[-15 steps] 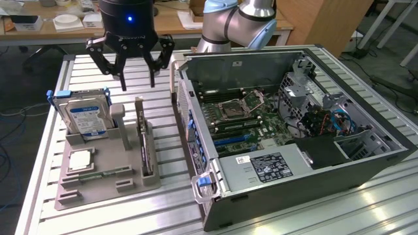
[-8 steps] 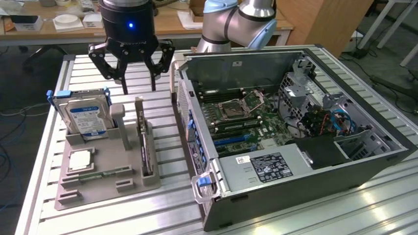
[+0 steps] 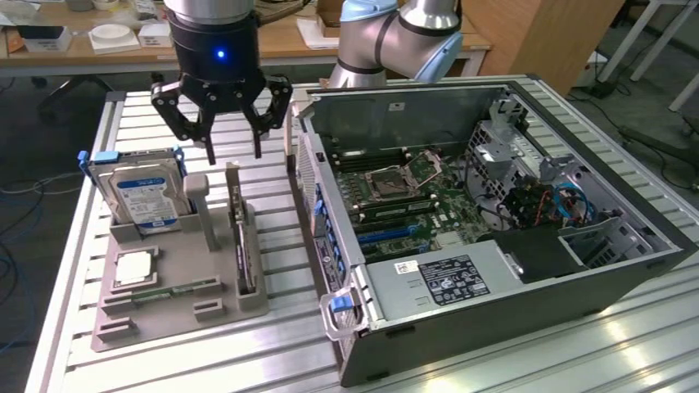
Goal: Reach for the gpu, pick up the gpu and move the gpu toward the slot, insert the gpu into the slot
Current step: 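Pick up the gpu and move the gpu toward the slot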
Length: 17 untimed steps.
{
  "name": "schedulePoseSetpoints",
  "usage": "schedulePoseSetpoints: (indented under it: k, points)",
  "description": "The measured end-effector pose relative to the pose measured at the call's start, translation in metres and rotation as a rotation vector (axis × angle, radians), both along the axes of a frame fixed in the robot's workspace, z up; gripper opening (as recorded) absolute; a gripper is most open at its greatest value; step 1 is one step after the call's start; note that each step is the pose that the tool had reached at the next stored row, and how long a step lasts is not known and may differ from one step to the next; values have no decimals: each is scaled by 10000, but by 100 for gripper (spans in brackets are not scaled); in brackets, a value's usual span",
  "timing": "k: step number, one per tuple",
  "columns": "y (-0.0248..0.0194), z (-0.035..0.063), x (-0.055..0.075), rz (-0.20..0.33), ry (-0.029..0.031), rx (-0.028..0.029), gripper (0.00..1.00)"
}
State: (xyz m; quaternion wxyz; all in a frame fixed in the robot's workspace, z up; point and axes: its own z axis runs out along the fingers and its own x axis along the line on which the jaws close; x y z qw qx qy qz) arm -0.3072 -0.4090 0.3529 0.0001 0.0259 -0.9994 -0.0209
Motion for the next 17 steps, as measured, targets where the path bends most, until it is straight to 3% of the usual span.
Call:
schedulePoseSetpoints:
  k: [12, 17]
  points:
    - [-2, -95, -6, -2, 1, 9, 59]
    - [-38, -123, -8, 16, -4, 10, 59]
